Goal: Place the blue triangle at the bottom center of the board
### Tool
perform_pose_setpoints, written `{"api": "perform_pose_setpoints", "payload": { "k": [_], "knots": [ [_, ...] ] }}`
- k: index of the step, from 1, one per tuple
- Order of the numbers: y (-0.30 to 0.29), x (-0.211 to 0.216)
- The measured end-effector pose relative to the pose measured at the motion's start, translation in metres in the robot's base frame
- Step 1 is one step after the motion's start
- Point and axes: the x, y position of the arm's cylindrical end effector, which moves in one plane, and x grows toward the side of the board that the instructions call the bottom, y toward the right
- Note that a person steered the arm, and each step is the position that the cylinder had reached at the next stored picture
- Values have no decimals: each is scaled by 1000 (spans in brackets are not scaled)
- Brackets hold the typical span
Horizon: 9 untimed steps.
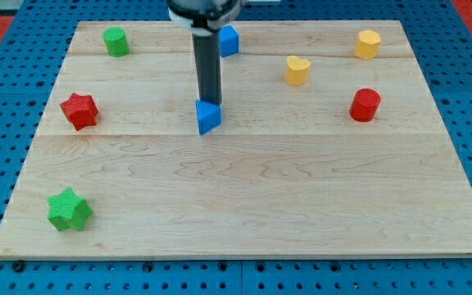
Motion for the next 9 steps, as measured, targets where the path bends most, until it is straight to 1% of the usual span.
{"api": "perform_pose_setpoints", "payload": {
  "k": [1, 2, 3, 4, 5, 6, 7, 8, 9],
  "knots": [
    [-1, -28],
    [-29, -24],
    [-7, 46],
    [31, 85],
    [31, 48],
    [40, 27],
    [55, 77],
    [55, 113],
    [63, 101]
  ]
}}
